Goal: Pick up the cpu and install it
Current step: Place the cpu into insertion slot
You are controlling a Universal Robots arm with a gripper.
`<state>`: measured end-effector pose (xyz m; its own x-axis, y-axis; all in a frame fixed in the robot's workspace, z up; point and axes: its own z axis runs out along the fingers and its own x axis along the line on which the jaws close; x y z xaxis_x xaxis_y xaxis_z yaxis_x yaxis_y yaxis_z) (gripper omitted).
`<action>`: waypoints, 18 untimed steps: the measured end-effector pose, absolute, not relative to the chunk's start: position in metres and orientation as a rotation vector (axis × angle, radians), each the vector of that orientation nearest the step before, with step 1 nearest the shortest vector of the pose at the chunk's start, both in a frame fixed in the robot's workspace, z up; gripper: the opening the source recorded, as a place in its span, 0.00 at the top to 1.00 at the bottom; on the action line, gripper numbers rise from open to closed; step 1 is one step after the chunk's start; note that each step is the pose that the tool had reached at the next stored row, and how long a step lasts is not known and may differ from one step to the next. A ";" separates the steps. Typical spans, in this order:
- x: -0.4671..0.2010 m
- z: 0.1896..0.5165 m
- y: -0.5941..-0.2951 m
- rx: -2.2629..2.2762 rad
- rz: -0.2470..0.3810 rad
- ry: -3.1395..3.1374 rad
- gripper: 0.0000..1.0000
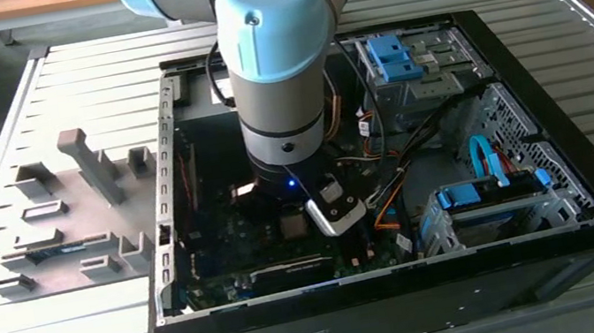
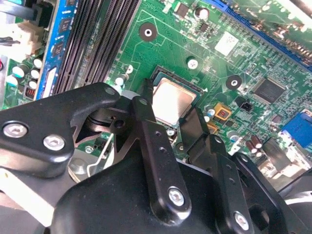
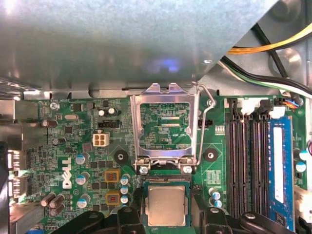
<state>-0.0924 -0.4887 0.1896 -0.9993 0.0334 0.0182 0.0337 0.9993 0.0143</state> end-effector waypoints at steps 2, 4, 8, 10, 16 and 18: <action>-0.092 0.190 -0.489 -0.053 -0.021 -3.123 0.53; -0.092 0.190 -0.489 -0.053 -0.021 -3.123 0.53; -0.092 0.189 -0.489 -0.052 -0.022 -3.123 0.53; -0.092 0.189 -0.489 -0.047 -0.024 -3.123 0.53; -0.092 0.189 -0.488 0.013 -0.024 -3.123 0.53; -0.092 0.189 -0.488 0.013 -0.024 -3.123 0.53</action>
